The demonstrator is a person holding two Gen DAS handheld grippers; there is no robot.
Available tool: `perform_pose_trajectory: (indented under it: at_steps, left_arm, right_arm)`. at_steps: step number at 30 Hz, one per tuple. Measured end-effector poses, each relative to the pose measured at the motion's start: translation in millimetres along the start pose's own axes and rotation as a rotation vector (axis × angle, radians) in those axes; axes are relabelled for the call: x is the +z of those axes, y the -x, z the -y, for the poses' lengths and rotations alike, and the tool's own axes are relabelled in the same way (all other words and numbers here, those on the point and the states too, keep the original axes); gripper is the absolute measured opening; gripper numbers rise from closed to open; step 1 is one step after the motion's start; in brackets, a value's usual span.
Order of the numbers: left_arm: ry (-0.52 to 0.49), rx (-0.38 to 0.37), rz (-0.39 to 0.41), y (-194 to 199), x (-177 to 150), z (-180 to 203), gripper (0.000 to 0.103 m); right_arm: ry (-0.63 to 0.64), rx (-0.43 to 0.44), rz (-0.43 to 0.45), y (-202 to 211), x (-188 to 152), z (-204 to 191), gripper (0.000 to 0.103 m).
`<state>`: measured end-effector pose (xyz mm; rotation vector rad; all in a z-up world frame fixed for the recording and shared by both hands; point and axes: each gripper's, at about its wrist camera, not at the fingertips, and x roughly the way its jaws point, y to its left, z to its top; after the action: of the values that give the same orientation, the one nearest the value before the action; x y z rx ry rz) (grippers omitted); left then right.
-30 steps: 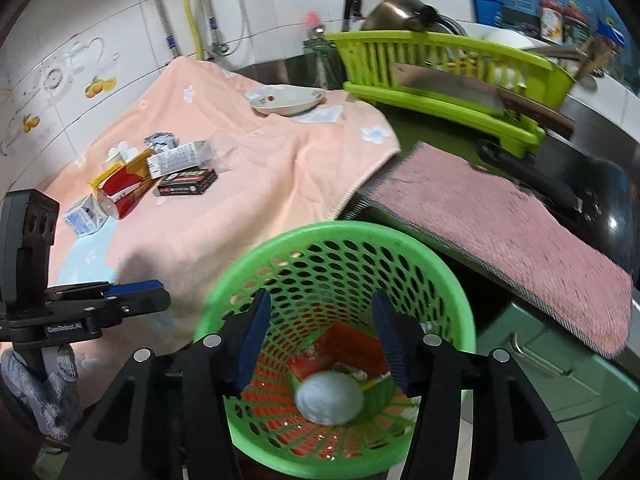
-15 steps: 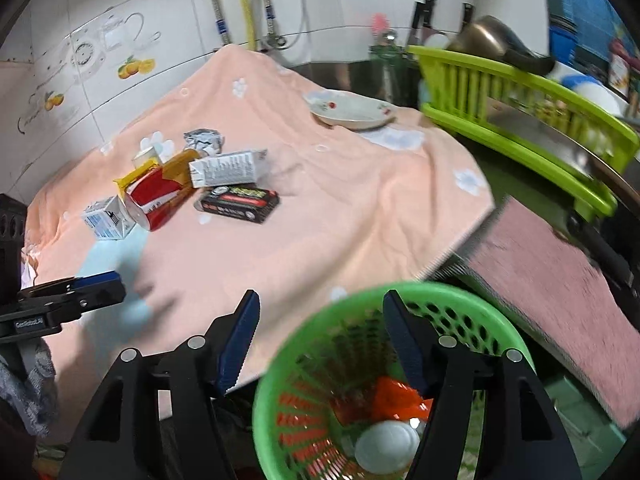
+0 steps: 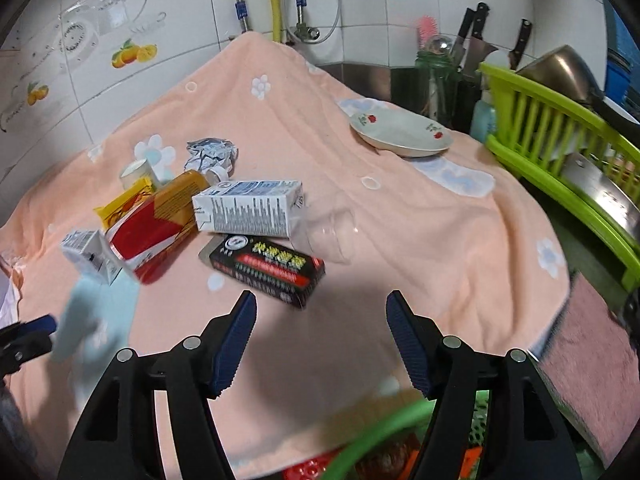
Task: Collect trash
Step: 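Reach both tools back toward the remaining items on the towel, then grasp the clear plastic cup with the right tool while the left tool grasps the milk carton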
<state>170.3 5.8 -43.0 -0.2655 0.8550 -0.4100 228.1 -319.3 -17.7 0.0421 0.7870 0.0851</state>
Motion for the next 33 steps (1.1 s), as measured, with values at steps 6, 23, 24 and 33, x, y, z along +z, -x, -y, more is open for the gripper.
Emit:
perform_pose_trajectory:
  at_steps: [6, 23, 24, 33]
  left_arm:
    - [0.026, 0.025, 0.011, 4.1, 3.7, -19.6, 0.059]
    - [0.089, 0.085, 0.045, 9.7, 18.2, -59.3, 0.059]
    - [0.091, 0.090, 0.047, 9.6, 19.5, -61.6, 0.060]
    - [0.012, 0.146, 0.073, 6.2, 44.2, -79.3, 0.074]
  right_arm:
    - [0.014, -0.030, -0.021, -36.9, 16.9, -9.9, 0.065]
    - [0.004, -0.087, -0.098, -99.5, 37.0, -4.8, 0.062]
    - [0.000, -0.081, -0.098, -100.7, 37.2, -3.6, 0.058]
    - [0.017, -0.052, -0.089, -96.5, 37.2, -4.8, 0.043]
